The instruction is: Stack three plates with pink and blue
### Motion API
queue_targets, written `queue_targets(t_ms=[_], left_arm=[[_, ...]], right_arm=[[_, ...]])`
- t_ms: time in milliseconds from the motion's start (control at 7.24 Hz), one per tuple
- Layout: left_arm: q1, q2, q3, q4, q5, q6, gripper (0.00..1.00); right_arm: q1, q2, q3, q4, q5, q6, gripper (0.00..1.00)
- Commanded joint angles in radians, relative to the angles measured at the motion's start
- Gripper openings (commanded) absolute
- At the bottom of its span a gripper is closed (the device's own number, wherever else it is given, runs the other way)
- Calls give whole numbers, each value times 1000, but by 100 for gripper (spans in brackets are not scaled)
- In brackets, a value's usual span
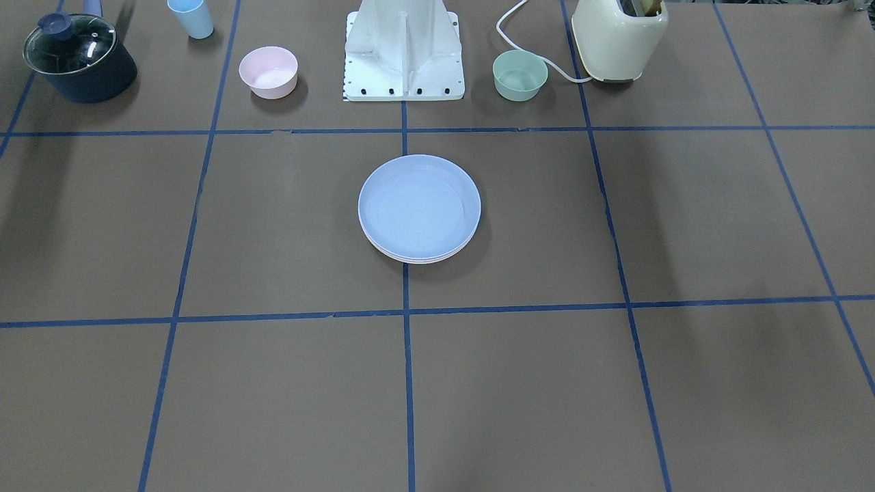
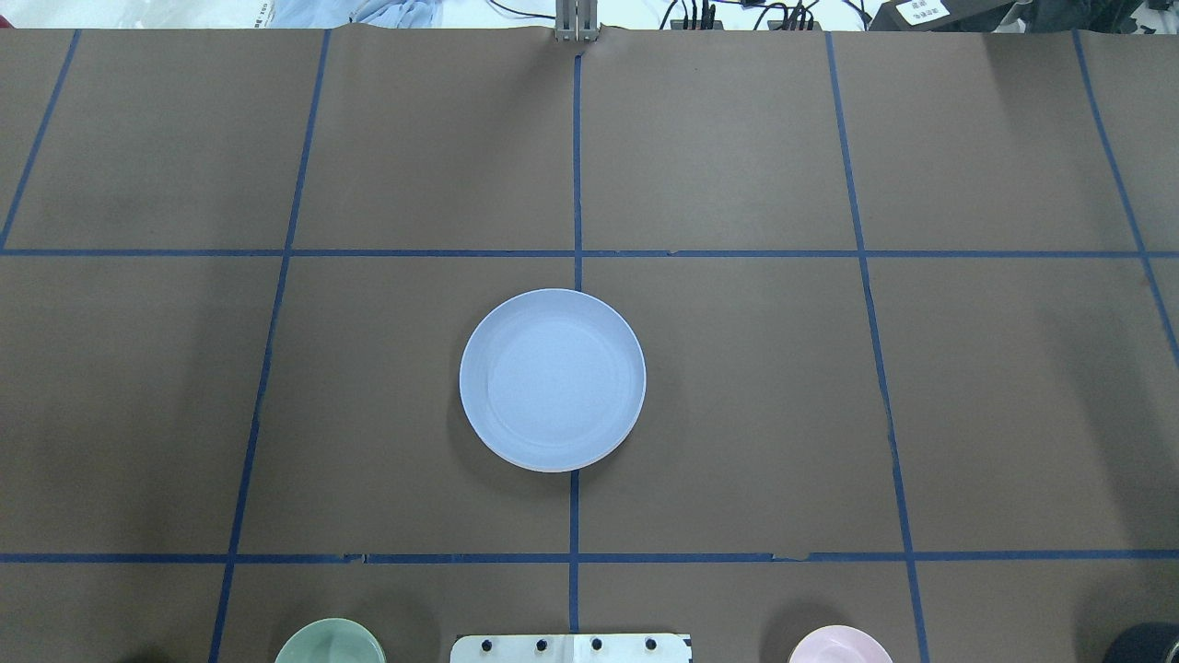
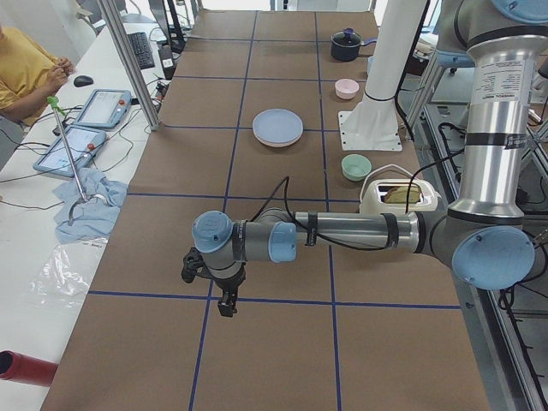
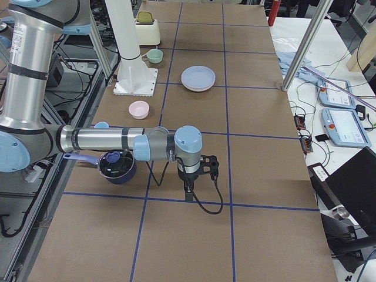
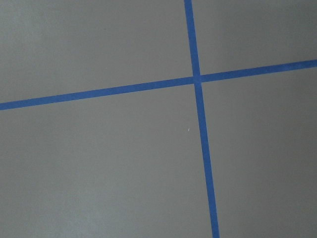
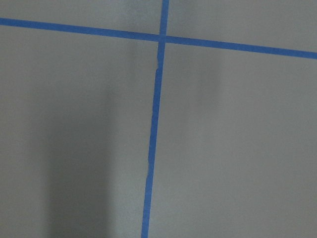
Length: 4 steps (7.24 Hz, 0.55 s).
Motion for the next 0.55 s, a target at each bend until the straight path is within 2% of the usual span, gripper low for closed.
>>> queue_targets(t_ms=[0, 414], left_arm=[[0, 0, 1, 0, 0, 0, 100], [0, 2, 3, 1, 3, -4, 100]], right_arm=[[0, 0, 0, 0, 0, -1, 100], [0, 0, 1, 0, 0, -1, 100]])
